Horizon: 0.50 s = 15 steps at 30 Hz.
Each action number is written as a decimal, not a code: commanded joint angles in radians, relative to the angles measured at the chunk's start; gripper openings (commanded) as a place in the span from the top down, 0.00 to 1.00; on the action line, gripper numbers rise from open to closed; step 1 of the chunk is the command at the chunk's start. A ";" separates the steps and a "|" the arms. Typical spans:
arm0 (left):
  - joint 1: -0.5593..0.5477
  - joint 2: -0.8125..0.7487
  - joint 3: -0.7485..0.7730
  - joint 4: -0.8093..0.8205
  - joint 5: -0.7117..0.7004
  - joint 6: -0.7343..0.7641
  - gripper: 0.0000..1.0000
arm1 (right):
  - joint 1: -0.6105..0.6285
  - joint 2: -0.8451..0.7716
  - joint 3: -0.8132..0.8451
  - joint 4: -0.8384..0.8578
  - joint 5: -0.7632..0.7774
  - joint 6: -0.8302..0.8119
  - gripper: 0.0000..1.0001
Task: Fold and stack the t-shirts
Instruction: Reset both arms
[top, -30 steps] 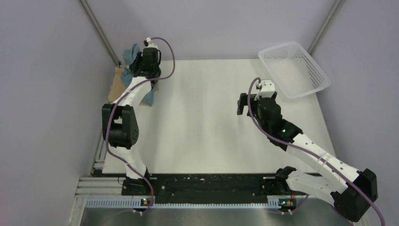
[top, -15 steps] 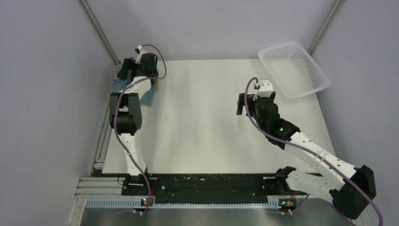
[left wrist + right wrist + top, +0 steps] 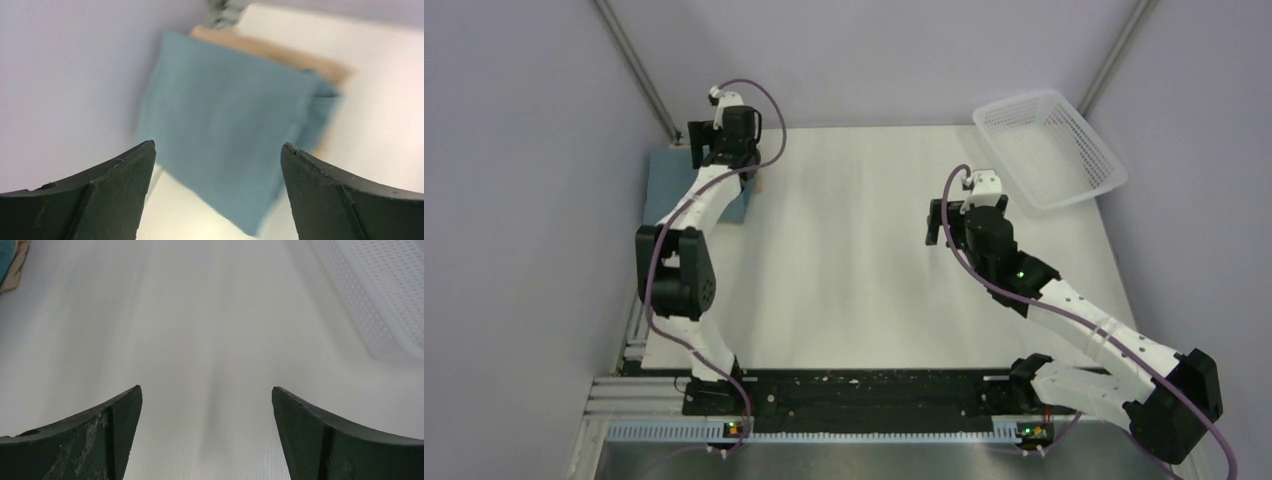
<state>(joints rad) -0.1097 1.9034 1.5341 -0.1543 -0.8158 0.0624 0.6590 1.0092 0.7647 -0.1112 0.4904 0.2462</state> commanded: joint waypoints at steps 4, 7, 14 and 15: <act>-0.036 -0.461 -0.228 0.139 0.656 -0.405 0.01 | 0.002 -0.009 -0.006 0.033 -0.017 0.024 0.01; -0.088 -0.598 -0.373 0.194 0.744 -0.519 0.01 | 0.000 -0.021 -0.028 0.031 0.036 0.043 0.01; -0.382 -0.861 -0.782 0.126 0.514 -0.601 0.01 | -0.040 -0.031 -0.144 0.076 -0.002 0.197 0.01; -0.387 -0.897 -0.839 0.119 0.535 -0.625 0.01 | -0.039 -0.032 -0.160 0.083 -0.025 0.205 0.01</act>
<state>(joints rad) -0.4572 1.1000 0.8841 0.0364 -0.2386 -0.4267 0.6365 0.9989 0.6476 -0.0887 0.5121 0.3492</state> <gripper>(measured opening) 0.991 0.988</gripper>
